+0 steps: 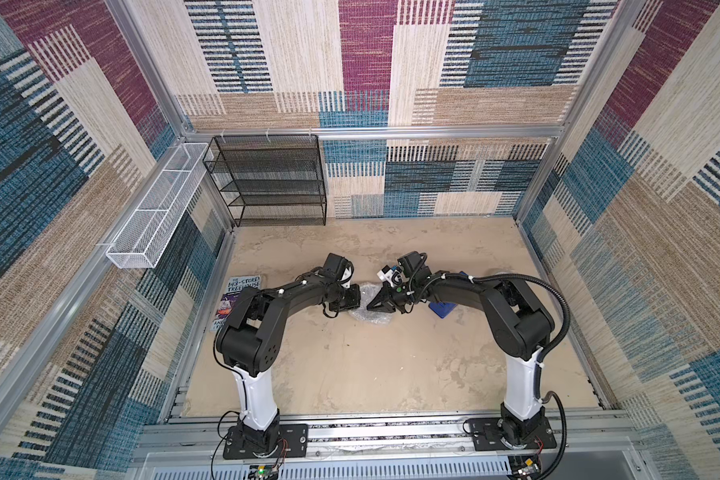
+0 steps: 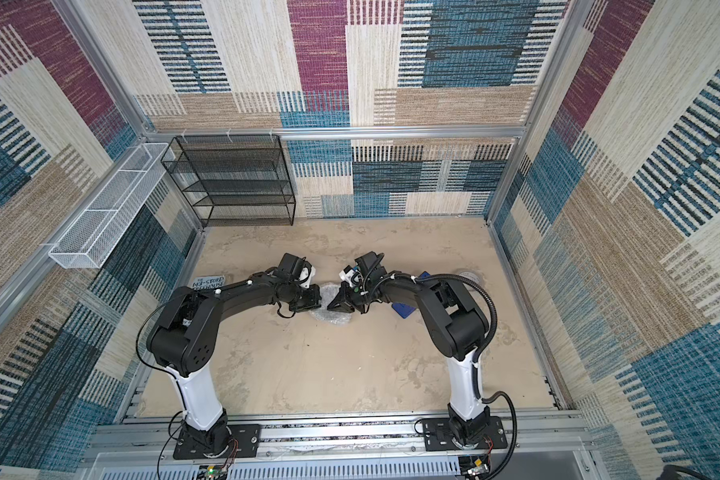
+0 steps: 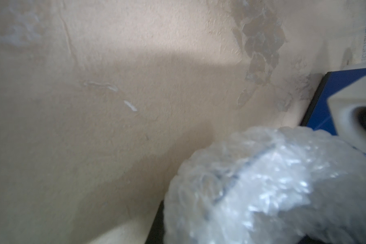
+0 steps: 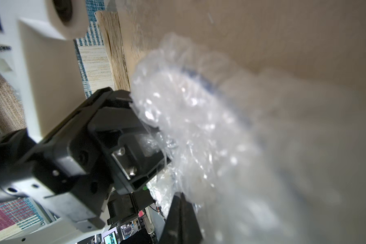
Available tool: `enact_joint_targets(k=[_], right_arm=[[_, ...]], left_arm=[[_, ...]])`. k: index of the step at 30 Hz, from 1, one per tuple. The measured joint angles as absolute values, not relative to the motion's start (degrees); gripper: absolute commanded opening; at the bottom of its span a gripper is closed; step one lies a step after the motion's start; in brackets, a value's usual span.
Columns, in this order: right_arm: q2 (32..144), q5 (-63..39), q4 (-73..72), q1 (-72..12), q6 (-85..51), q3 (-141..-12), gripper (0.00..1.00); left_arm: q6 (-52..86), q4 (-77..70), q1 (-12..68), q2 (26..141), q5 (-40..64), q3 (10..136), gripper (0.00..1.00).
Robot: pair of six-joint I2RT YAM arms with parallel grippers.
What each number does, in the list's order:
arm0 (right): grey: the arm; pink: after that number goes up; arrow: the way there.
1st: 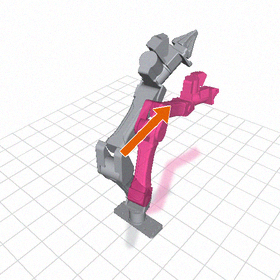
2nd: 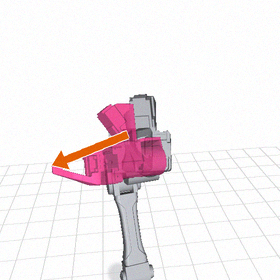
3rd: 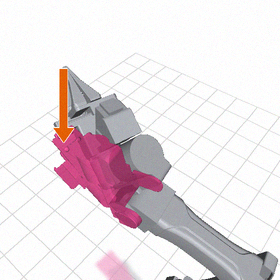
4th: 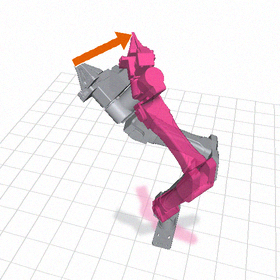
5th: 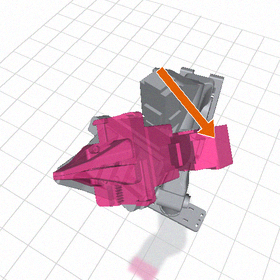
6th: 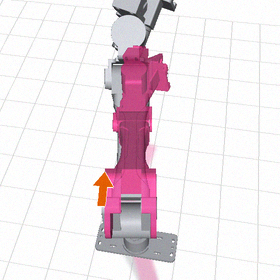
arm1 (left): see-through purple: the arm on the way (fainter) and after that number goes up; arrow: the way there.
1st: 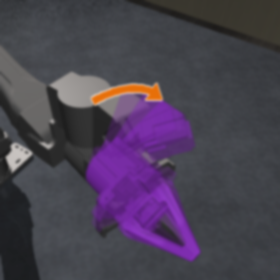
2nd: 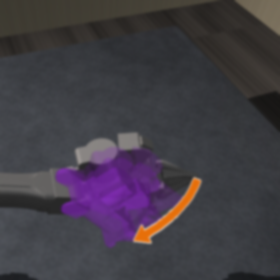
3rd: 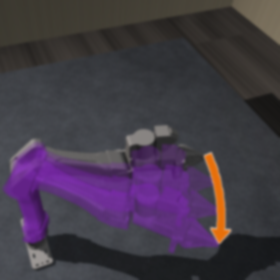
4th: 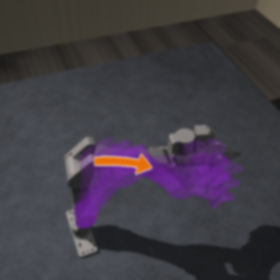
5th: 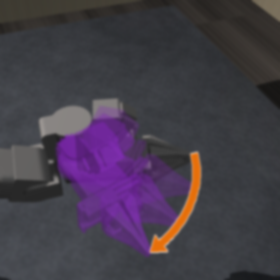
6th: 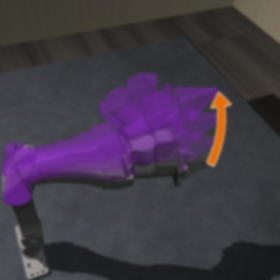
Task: Wrap bowls in bubble wrap
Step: Stick the tape on the bubble wrap.
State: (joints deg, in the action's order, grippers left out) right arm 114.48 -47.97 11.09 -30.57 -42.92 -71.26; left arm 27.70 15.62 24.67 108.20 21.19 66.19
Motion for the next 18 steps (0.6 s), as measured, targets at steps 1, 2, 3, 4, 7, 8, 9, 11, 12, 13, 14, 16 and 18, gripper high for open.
enact_joint_targets(k=[1, 2, 3, 4, 7, 8, 9, 11, 12, 13, 14, 16, 18], right_arm=[[114.48, -47.55, 11.84, -30.52, -42.63, -71.57, 0.00], [114.48, -47.11, 12.73, -30.44, -42.54, -71.85, 0.00], [114.43, -46.74, 13.43, -30.30, -42.48, -72.01, 0.00], [114.39, -46.44, 13.91, -30.17, -42.26, -72.07, 0.00], [114.30, -46.11, 15.49, -30.04, -41.69, -72.16, 0.00], [114.30, -46.02, 15.81, -30.02, -41.63, -72.16, 0.00], [114.30, -46.04, 16.25, -30.00, -41.25, -72.16, 0.00], [114.30, -46.11, 16.80, -29.76, -41.08, -72.10, 0.00], [114.32, -46.15, 17.26, -29.74, -41.06, -72.10, 0.00], [114.37, -46.17, 17.63, -29.65, -41.06, -72.07, 0.00], [114.39, -46.19, 17.85, -29.56, -41.08, -72.01, 0.00], [114.32, -46.33, 17.85, -29.34, -41.10, -71.53, 0.16], [114.28, -46.50, 18.00, -29.15, -41.10, -71.61, 0.33]], left_arm=[[27.70, 15.62, 24.67, 108.18, 21.19, 66.13, 0.00], [27.70, 15.62, 24.67, 108.18, 21.19, 66.02, 0.00], [27.70, 15.59, 24.67, 108.18, 21.19, 65.87, 0.00], [27.70, 15.62, 24.67, 108.18, 21.19, 65.78, 0.00], [27.70, 15.62, 24.67, 108.16, 21.19, 65.71, 0.00], [27.70, 15.62, 24.67, 108.16, 21.19, 65.71, 0.00], [27.70, 15.62, 24.67, 108.16, 21.19, 65.71, 0.00], [27.70, 15.62, 24.67, 108.16, 21.19, 65.71, 0.00], [27.70, 15.62, 24.67, 108.16, 21.19, 65.71, 0.00], [27.70, 15.62, 24.67, 108.16, 21.19, 65.71, 0.00], [27.70, 15.62, 24.67, 108.16, 21.19, 65.71, 0.00], [27.68, 15.62, 24.67, 108.18, 21.19, 65.73, 0.00], [27.70, 15.62, 24.75, 108.18, 21.12, 65.80, 0.00]])
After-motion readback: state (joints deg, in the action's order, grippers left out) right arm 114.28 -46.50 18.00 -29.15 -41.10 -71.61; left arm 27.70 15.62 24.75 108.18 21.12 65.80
